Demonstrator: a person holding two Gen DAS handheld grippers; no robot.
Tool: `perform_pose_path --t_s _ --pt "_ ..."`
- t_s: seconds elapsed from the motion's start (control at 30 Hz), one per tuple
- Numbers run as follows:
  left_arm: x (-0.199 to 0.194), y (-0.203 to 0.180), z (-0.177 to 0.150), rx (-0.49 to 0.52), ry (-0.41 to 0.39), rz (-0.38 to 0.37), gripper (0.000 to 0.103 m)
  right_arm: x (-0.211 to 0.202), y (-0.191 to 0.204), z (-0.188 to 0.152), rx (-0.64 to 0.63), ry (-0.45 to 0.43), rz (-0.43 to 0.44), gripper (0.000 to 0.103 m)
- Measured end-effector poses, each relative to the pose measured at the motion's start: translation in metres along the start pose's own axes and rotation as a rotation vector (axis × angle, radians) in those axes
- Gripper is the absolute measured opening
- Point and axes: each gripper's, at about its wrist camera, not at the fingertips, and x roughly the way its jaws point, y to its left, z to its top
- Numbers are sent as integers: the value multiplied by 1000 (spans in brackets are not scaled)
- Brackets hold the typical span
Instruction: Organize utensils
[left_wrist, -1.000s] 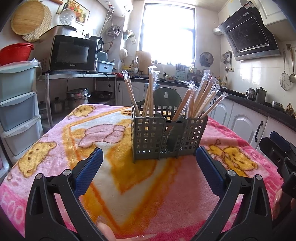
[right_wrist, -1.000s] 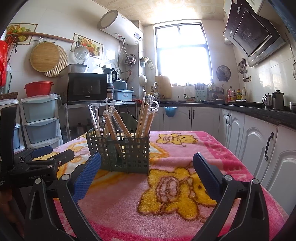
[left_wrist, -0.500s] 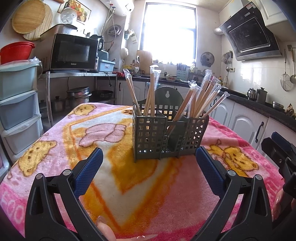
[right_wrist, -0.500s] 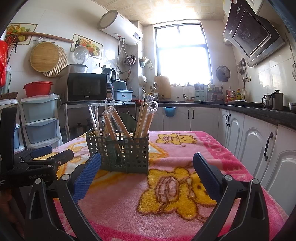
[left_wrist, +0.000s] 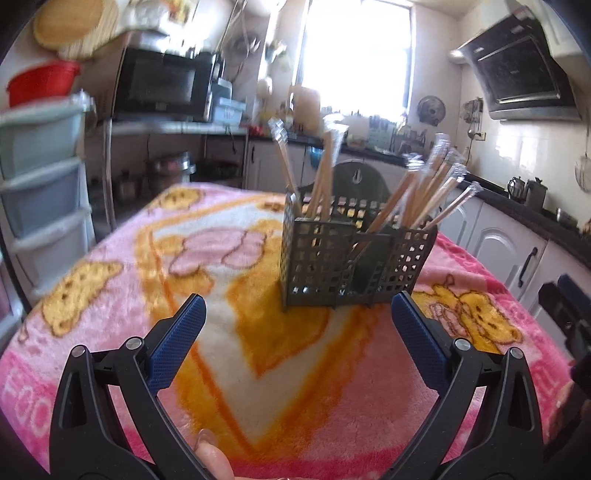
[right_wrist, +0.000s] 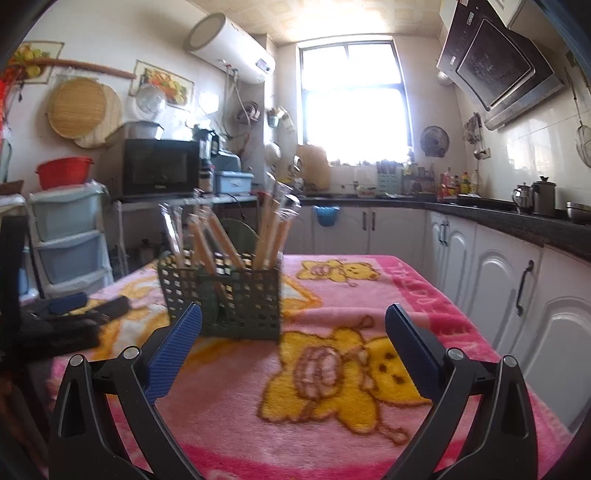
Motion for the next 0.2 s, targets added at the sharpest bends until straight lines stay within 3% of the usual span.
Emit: perform_pose_path --t_s 0.1,0.2 --pt "12 34 17 -1 81 68 93 28 -28 10 -24 114 -96 97" --pt "43 81 29 50 211 254 93 86 -71 9 -39 355 -193 97"
